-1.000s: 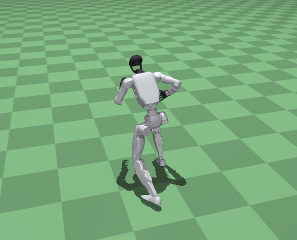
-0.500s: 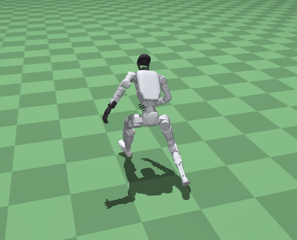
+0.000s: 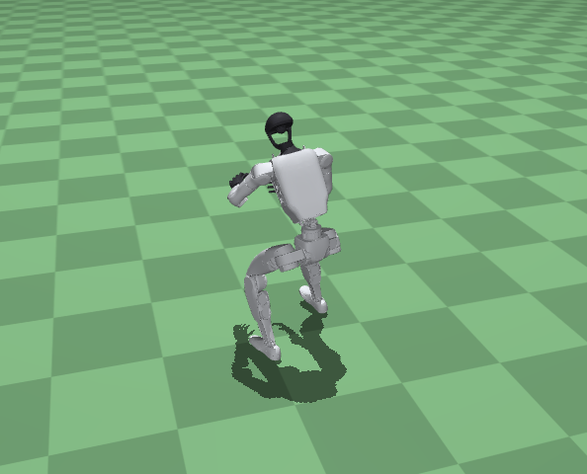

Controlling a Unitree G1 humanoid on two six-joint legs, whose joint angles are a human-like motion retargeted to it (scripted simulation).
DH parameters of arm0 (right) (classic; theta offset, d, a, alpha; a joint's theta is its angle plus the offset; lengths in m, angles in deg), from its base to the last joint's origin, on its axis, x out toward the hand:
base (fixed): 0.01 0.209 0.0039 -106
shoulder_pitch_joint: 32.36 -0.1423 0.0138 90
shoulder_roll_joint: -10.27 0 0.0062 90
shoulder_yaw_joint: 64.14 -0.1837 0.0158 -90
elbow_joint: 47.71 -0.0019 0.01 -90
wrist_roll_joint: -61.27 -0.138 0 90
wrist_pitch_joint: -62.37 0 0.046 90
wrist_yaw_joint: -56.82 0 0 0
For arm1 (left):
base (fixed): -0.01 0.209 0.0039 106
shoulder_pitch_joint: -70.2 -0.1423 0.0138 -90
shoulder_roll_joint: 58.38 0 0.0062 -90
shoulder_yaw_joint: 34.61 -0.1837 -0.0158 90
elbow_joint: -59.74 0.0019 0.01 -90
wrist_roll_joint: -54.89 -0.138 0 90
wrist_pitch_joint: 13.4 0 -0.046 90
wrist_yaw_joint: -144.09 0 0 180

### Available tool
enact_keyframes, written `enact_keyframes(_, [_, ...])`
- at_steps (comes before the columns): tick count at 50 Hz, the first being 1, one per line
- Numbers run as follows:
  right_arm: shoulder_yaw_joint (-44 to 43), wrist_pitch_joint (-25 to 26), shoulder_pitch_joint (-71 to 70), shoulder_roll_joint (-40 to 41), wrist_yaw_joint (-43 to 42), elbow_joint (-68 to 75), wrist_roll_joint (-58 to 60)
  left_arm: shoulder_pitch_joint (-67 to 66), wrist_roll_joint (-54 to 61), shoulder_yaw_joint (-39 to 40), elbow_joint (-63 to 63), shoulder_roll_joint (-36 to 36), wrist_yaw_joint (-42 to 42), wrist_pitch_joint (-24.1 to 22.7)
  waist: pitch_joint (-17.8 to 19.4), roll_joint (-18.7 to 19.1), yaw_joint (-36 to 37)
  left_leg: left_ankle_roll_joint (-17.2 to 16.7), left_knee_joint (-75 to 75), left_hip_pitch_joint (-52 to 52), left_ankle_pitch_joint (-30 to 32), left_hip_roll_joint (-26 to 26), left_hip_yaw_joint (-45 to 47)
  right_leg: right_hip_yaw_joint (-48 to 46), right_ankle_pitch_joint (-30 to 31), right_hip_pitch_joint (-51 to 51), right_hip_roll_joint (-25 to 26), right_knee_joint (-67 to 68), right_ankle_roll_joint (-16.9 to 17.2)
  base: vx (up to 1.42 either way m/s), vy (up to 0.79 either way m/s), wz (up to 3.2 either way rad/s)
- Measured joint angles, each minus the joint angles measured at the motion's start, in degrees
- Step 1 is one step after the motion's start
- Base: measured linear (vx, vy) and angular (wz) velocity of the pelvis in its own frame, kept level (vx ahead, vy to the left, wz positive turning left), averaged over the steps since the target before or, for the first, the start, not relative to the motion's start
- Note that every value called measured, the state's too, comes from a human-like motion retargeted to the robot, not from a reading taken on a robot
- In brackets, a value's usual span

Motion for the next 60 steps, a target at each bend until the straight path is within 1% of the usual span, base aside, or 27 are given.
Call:
enact_keyframes(2, [-0.8, -0.2, 0.6, 0.9, 0.1, -3.6, 4.9, 2.5, 0.2, -0.6, -13.2, -3.4, -3.1, -3.9, 0.0, 3.3, -5.4, 1.0, 1.5, 3.2, -1.8, -1.9, -2.9, 10.5, 6.3, 7.5, -0.5, -12.8, 2.5, 0.92, -0.44, 2.9])
enact_keyframes(3, [-1.5, 0.5, 1.8, 0.9, -0.3, -5.2, 9.1, 1.9, 3.7, 0.4, -19.4, -6.7, -3.9, -6.3, 0.0, 4.5, -8.5, 2.1, 2.7, 5.1, -3.2, -3.3, -4.1, 12.2, 9.2, 12.5, -3.2, -16.5, 4.2, 0.96, -0.56, 3.38])
enact_keyframes(5, [-3.6, 2.0, 4.9, 0.0, -0.9, -8.8, 17.2, 0.1, 9.2, 3.2, -30.3, -13.2, -3.3, -9.6, 0.0, 6.1, -12.9, 5.3, 6.7, 8.6, -6.8, -4.6, -5.3, 9.5, 11.0, 21.7, -9.6, -18.8, 6.2, 0.96, -0.71, 3.15])
enact_keyframes(7, [-6.8, 2.2, 9.3, -1.4, -0.2, -12.8, 19.7, -2.0, 8.6, 5.5, -40.6, -16.3, -1.5, -9.0, 0.0, 7.4, -11.1, 8.0, 12.0, 11.4, -10.1, -2.0, -6.0, 3.8, 0.5, 26.3, -11.3, -12.9, 4.5, 0.84, -0.87, 1.5])
enact_keyframes(8, [-7.6, 2.1, 10.0, -0.7, 0.4, -13.5, 19.1, -2.5, 7.5, 6.2, -44.9, -15.9, -0.6, -8.9, 0.0, 7.3, -9.0, 8.3, 13.9, 11.8, -10.6, -0.2, -6.7, 2.0, -4.6, 26.3, -10.3, -8.9, 3.1, 0.71, -0.91, 0.35])
enact_keyframes(10, [-8.9, 2.2, 12.4, 1.0, 2.4, -12.9, 16.8, -8.7, 8.9, 8.1, -53.7, -14.8, 2.0, -9.1, 0.0, 7.0, -4.1, 8.3, 16.8, 13.4, -11.1, 3.6, -7.0, -0.8, -10.3, 25.3, -7.6, -0.2, 2.3, 0.62, -0.81, -0.17])
enact_keyframes(12, [-8.0, 4.7, 13.7, 2.4, 4.7, -10.0, 15.2, -19.0, 14.5, 10.2, -58.2, -13.0, 4.2, -9.0, -0.1, 6.3, -0.7, 8.3, 15.9, 15.3, -10.3, 7.5, -5.3, -3.5, -12.2, 27.3, -6.1, 1.9, 0.6, 0.47, -0.58, 0.28])
enact_keyframes(15, [-5.1, 7.1, 15.9, 1.9, 8.0, -8.5, 14.6, -36.5, 20.4, 14.8, -58.3, -9.5, 5.9, -7.3, -0.2, 5.9, 2.6, 8.3, 10.3, 19.1, -8.8, 14.2, -0.3, -9.3, -12.8, 34.8, -5.2, -3.3, -4.8, 0.35, -0.4, 0.9])
enact_keyframes(17, [-3.9, 6.0, 20.1, 2.8, 11.3, -11.9, 13.3, -50.2, 22.8, 20.5, -58.1, -5.0, 6.6, -7.2, -2.2, 3.6, 5.7, 8.3, 5.6, 23.6, -8.6, 19.0, 6.2, -12.4, -11.7, 40.0, -5.8, -8.3, -5.4, 0.35, -0.19, 0.88])
enact_keyframes(18, [-3.0, 5.6, 22.2, 2.7, 12.9, -13.9, 12.1, -56.4, 24.0, 22.4, -57.5, -3.8, 6.2, -7.4, -4.5, 2.3, 7.7, 8.3, 3.3, 24.5, -8.0, 20.0, 9.0, -13.8, -10.8, 41.5, -6.6, -11.2, -5.4, 0.3, -0.02, 0.98])
enact_keyframes(22, [0.4, 6.5, 26.5, 1.1, 18.4, -21.2, 5.8, -73.9, 38.2, 29.5, -55.6, -3.7, 4.5, -8.6, -10.5, -4.0, 13.5, 8.1, -6.7, 26.2, -4.2, 17.1, 18.9, -21.3, -4.2, 47.1, -13.2, -23.9, -2.5, 0.2, 0.22, 1.41])
enact_keyframes(26, [1.0, 6.7, 31.4, -1.8, 23.6, -27.1, 2.2, -85.8, 37.6, 38.3, -55.0, -2.1, 5.2, -8.3, -17.1, -8.9, 18.2, 5.3, -12.4, 27.8, -2.8, 20.3, 34.2, -31.1, 1.9, 51.4, -16.4, -32.6, -0.7, 0.19, 0.24, 1.83])
enact_keyframes(28, [0.4, 6.9, 34.2, -3.0, 26.3, -28.9, 1.2, -88.2, 36.4, 40.3, -53.9, -2.9, 6.2, -7.8, -19.8, -10.6, 19.6, 4.7, -14.1, 28.9, -3.9, 21.5, 44.0, -37.0, 4.8, 53.4, -17.6, -35.1, 0.3, 0.17, 0.36, 2.4])
enact_keyframes(30, [-0.7, 7.2, 37.3, -4.2, 29.0, -29.7, 0.8, -88.3, 34.5, 41.0, -51.6, -4.7, 8.1, -6.5, -21.8, -11.4, 20.1, 5.0, -16.8, 30.2, -6.3, 20.6, 52.6, -43.4, 7.7, 55.5, -18.9, -35.9, 1.5, 0.2, 0.48, 2.73])
enact_keyframes(32, [-2.8, 7.6, 40.9, -6.2, 30.6, -30.0, 1.2, -86.5, 34.7, 40.5, -47.6, -7.4, 9.2, -5.1, -22.4, -10.8, 22.0, 4.9, -18.0, 30.4, -9.9, 19.3, 54.3, -46.1, 8.4, 54.6, -21.6, -27.5, 2.9, 0.27, 0.56, 2.56])
enact_keyframes(35, [-3.3, 7.3, 42.9, -8.4, 28.1, -26.6, 4.8, -79.4, 35.0, 37.2, -39.5, -13.6, 8.3, -4.2, -18.7, -7.7, 22.6, 2.4, -24.3, 28.4, -13.6, 10.9, 43.0, -44.9, 8.7, 55.6, -23.7, -19.0, -0.8, 0.09, 0.61, 3.02])
enact_keyframes(37, [-1.8, 6.5, 42.1, -9.0, 21.0, -22.1, 6.9, -72.8, 36.4, 34.3, -34.7, -18.1, 3.2, -5.7, -13.8, -5.3, 22.0, 1.8, -23.6, 27.5, -15.2, 6.6, 36.0, -34.3, 5.1, 52.2, -22.4, -7.8, -1.7, 0.11, 0.46, 3.58])
enact_keyframes(40, [1.5, 5.9, 39.5, -8.5, 6.5, -14.2, 7.3, -61.5, 37.2, 30.1, -31.8, -23.2, -6.4, -9.7, -7.4, -2.4, 19.2, 0.7, -21.3, 25.8, -15.4, 0.1, 27.4, -16.4, -3.5, 45.3, -13.6, 6.7, 1.3, 0.19, 0.36, 3.78])
enact_keyframes(42, [1.0, 5.3, 38.9, -9.5, -0.5, -12.1, 7.8, -52.3, 36.1, 29.9, -33.4, -23.9, -8.6, -11.4, -4.4, 0.2, 17.0, -0.2, -21.1, 25.8, -14.7, -4.5, 21.3, -13.4, -6.9, 41.8, -10.1, 13.4, 1.0, 0.29, 0.36, 3.65])
enact_keyframes(45, [-5.2, 3.1, 42.5, -13.3, -2.0, -16.0, 9.1, -36.8, 33.5, 33.8, -39.1, -20.8, -6.5, -11.7, -1.6, 4.6, 13.0, -2.3, -23.5, 28.9, -13.6, -9.4, 13.6, -15.0, -13.0, 37.5, -7.9, 18.0, -3.5, 0.44, 0.31, 3.46])
enact_keyframes(47, [-11.1, 1.5, 48.3, -16.5, 2.9, -21.7, 9.6, -26.6, 29.5, 36.0, -43.8, -17.0, -7.5, -12.3, -1.8, 7.0, 9.7, -3.7, -24.6, 30.9, -12.1, -11.4, 8.1, -16.3, -16.2, 33.8, -6.3, 18.0, -5.9, 0.61, 0.24, 3.12])
enact_keyframes(50, [-19.6, -1.3, 58.4, -21.9, 8.5, -31.1, 10.0, -11.8, 21.2, 37.7, -48.5, -10.6, -12.5, -12.5, -1.2, 10.9, 3.7, -7.4, -33.1, 38.0, -6.4, -13.4, -1.7, -16.1, -16.4, 31.7, -0.7, 6.7, -6.2, 0.72, 0.2, 2.92])
enact_keyframes(52, [-24.8, -2.0, 65.7, -24.5, 11.9, -36.1, 10.5, -5.8, 22.7, 36.9, -51.4, -8.8, -14.8, -15.4, -1.9, 12.8, -0.3, -8.7, -39.0, 43.1, -1.5, -13.6, -7.0, -14.2, -13.5, 31.5, 3.1, -5.4, -3.3, 0.91, 0.12, 2.63])
enact_keyframes(53, [-27.4, -2.1, 69.7, -25.9, 14.3, -37.9, 10.5, -4.9, 19.7, 37.6, -51.1, -6.4, -15.7, -14.4, -3.0, 13.7, -2.3, -9.5, -41.3, 45.4, 1.2, -13.4, -8.9, -13.2, -11.8, 32.0, 4.4, -12.5, -1.9, 0.99, 0.06, 2.37])
enact_keyframes(57, [-34.3, 1.1, 76.7, -27.5, 24.2, -41.7, 9.0, -6.4, 17.5, 37.7, -53.4, -4.0, -17.4, -14.4, -4.5, 14.7, -8.8, -10.0, -48.8, 54.0, 13.9, -14.0, -15.2, -15.0, -4.6, 35.8, 3.8, -39.6, 3.3, 1.06, -0.05, 2.01])
enact_keyframes(58, [-35.0, 2.5, 77.3, -27.3, 26.6, -42.2, 8.9, -9.2, 18.1, 37.9, -54.6, -4.7, -16.8, -14.4, -5.0, 14.7, -9.8, -10.3, -49.1, 55.6, 17.0, -14.0, -15.2, -16.2, -2.4, 37.0, 3.3, -42.7, 3.8, 1.12, -0.13, 1.52])
enact_keyframes(60, [-35.1, 4.7, 76.8, -26.3, 27.9, -42.7, 11.1, -16.2, 21.4, 37.5, -57.5, -7.4, -13.9, -14.4, -5.6, 14.4, -10.5, -10.7, -45.5, 56.6, 22.2, -13.5, -12.7, -17.8, -0.8, 39.5, 2.4, -43.0, 2.7, 1.11, -0.17, 1.16])
